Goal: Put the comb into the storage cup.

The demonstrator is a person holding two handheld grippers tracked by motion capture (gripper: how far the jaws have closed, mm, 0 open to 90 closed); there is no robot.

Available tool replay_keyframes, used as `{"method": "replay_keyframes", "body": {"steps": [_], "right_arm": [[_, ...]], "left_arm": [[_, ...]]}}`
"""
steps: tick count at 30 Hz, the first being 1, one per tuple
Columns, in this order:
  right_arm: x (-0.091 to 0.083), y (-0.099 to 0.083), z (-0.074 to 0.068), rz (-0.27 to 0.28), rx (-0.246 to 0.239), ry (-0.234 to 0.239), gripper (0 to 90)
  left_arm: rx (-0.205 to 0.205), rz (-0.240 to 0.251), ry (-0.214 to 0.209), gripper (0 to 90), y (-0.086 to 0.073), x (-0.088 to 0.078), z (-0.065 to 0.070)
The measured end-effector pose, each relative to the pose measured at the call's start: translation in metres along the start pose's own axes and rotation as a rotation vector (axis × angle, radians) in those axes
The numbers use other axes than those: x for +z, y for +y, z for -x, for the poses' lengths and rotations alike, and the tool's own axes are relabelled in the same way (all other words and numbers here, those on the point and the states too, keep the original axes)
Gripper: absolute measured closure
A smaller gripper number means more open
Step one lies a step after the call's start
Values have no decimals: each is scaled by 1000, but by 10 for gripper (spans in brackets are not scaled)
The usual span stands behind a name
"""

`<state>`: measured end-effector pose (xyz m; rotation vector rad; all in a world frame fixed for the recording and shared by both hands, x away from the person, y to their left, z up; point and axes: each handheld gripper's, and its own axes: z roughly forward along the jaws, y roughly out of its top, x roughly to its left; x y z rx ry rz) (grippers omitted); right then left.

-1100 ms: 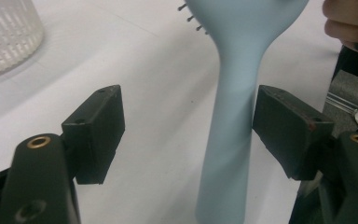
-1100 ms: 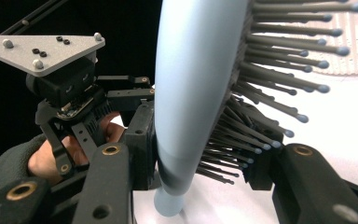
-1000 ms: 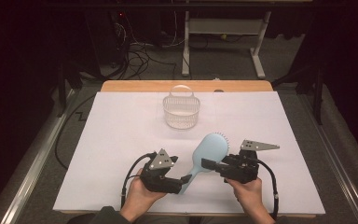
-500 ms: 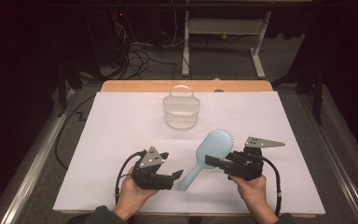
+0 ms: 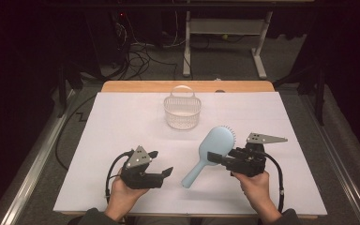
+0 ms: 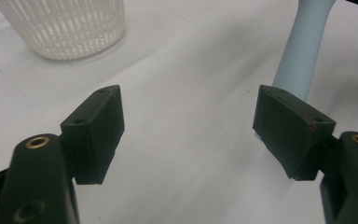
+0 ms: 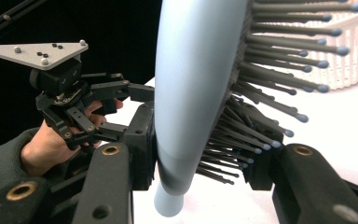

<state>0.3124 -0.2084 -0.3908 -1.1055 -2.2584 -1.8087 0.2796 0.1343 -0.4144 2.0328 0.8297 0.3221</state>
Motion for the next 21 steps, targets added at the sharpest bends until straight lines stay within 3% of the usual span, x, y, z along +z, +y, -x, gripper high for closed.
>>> {"method": "replay_keyframes", "body": {"steps": [21], "right_arm": [[-6, 12, 7, -13, -10, -46, 547]], "left_arm": [[-62, 37, 91, 239, -18, -29, -26]]}}
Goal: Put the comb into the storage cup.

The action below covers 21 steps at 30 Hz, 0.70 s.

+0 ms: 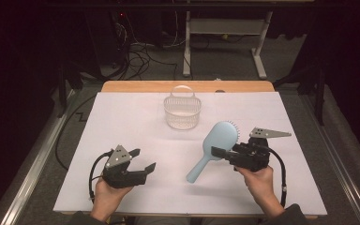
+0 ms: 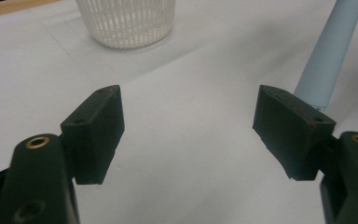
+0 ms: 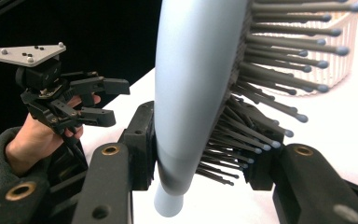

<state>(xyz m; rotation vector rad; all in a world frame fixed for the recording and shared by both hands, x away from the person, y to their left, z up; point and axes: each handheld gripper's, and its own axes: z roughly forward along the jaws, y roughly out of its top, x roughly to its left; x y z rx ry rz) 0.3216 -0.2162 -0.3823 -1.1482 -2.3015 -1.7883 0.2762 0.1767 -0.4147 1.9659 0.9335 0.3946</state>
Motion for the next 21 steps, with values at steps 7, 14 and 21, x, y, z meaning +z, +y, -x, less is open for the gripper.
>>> {"method": "replay_keyframes", "body": {"steps": [7, 14, 21], "right_arm": [[1, 4, 1, -10, -8, -10, 547], [1, 9, 1, -17, -19, -17, 547], [2, 14, 2, -22, -23, -28, 547]], "left_arm": [[-17, 9, 14, 239, -4, -5, -6], [-31, 19, 24, 239, -8, -10, -11], [-43, 28, 41, 239, -12, -15, -16]]}}
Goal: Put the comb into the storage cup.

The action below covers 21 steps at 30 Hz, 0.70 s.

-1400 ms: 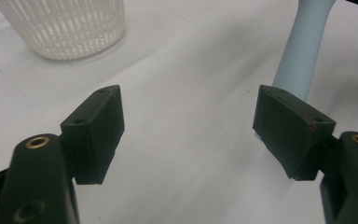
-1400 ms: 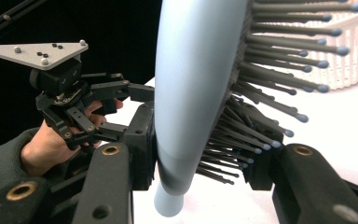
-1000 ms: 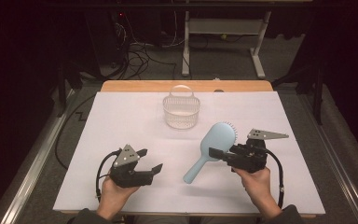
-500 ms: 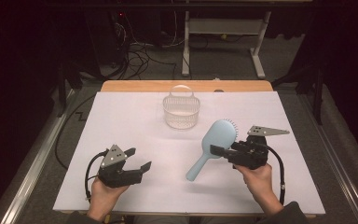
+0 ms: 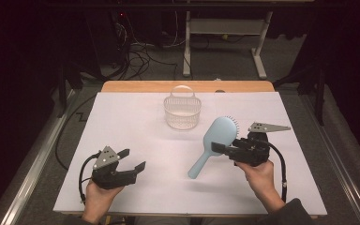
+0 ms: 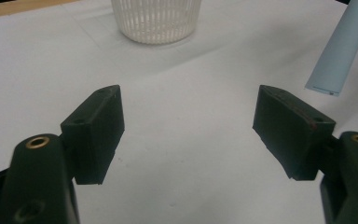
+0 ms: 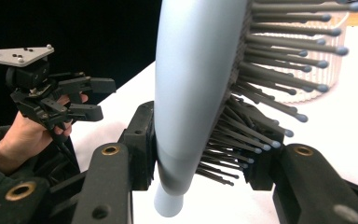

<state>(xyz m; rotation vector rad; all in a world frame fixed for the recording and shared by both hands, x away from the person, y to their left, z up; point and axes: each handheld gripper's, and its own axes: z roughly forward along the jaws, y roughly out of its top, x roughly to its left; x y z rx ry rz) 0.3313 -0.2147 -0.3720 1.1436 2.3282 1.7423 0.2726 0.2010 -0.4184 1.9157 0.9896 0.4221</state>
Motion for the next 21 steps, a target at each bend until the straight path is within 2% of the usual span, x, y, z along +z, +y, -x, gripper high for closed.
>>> {"method": "replay_keyframes", "body": {"steps": [8, 21], "right_arm": [[1, 8, 1, -1, -10, -13, 546], [5, 21, 4, -5, -20, -23, 546]], "left_arm": [[-16, -4, 16, 239, -4, -1, -7], [-33, -14, 20, 239, -8, -1, -12]]}}
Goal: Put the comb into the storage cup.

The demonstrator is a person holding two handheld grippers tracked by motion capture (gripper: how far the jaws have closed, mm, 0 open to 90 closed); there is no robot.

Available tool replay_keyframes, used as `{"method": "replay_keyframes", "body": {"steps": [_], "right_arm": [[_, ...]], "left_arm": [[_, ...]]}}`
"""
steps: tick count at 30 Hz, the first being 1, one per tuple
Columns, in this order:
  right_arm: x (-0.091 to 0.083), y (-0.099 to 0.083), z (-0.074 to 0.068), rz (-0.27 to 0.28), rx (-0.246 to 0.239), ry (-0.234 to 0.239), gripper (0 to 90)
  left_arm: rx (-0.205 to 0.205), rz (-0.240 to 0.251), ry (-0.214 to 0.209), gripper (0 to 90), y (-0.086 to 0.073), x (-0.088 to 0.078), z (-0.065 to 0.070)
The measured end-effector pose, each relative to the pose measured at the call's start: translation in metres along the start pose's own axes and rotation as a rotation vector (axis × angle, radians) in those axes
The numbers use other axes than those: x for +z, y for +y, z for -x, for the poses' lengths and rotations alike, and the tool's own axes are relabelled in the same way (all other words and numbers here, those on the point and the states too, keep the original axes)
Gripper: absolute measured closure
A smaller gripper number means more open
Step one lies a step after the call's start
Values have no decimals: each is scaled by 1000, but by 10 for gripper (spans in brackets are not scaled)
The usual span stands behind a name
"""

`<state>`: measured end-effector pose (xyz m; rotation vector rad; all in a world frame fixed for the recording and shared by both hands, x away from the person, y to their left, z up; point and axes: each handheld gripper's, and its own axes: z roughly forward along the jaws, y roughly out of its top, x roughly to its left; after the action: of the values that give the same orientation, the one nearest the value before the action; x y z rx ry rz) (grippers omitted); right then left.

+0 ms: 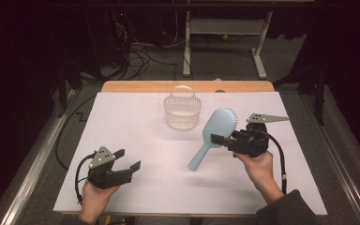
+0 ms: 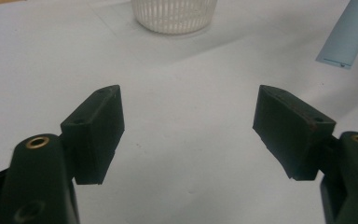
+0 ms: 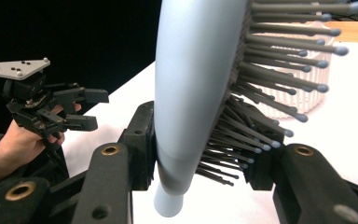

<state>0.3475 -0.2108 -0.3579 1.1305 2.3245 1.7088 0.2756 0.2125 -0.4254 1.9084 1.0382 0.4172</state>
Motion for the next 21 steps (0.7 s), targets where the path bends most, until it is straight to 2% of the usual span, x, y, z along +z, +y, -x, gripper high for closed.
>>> {"method": "replay_keyframes", "body": {"steps": [2, 3, 4, 10, 21], "right_arm": [[1, 1, 1, -1, -1, -1, 546], [1, 2, 1, 0, -1, -2, 546], [2, 3, 1, -1, 2, -2, 546], [3, 11, 4, 1, 1, -6, 546], [8, 37, 7, 3, -14, -33, 546]], "left_arm": [[-1, 1, -1, 237, 0, 0, 0], [-6, -4, -3, 161, 0, 1, -1], [-11, -9, -8, 130, 0, 1, -2], [-8, -15, -1, 130, -1, 1, -2], [-15, -19, 3, 130, -3, 0, -5]]}}
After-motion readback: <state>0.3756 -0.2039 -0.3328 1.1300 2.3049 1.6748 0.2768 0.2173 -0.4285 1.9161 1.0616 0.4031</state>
